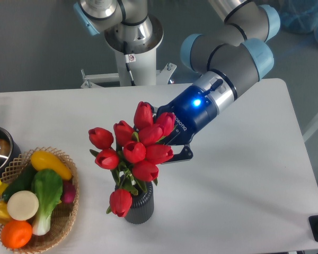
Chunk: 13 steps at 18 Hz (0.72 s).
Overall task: Insert the flowers into the vase
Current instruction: 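Lower the tulip stems down into the black vase opening, then push the tulips deeper into the vase and open the gripper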
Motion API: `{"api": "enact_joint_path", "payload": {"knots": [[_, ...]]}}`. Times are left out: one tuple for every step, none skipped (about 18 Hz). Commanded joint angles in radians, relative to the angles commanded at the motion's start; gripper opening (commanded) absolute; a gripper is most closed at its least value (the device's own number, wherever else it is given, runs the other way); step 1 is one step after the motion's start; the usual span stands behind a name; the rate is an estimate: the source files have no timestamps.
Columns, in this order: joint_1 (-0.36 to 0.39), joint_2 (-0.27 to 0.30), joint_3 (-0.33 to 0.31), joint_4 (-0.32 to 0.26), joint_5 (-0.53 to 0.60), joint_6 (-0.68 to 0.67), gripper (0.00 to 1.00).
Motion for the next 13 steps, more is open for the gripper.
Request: {"api": "enact_joint_path", "payload": {"knots": [[0.0, -0.005, -0.002, 0.0, 0.0, 0.005, 0.07], [-0.002, -0.015, 0.0, 0.0, 0.0, 0.009, 0.07], [-0.002, -0.02, 0.0, 0.0, 0.002, 0.014, 0.07], [-0.002, -0.021, -0.003, 0.0, 0.003, 0.017, 0.08], [-0.006, -0.023, -0.009, 0.0, 0.006, 0.018, 0.08], [-0.011, -0.029, -0.011, 0.0, 0.011, 0.022, 0.08], [-0.011, -0.035, -0.011, 0.0, 0.012, 0.029, 0.08], [-0.011, -0.038, -0.011, 0.0, 0.015, 0.031, 0.08], [-0.012, -0.043, -0.011, 0.0, 0.017, 0.031, 0.09], [-0.012, -0.045, -0.012, 0.0, 0.018, 0.031, 0.09], [-0.012, -0.048, -0.014, 0.0, 0.021, 0.031, 0.09], [-0.015, -0.055, -0.018, 0.0, 0.025, 0.035, 0.1], [-0.02, -0.057, -0.023, 0.0, 0.025, 0.051, 0.1]]}}
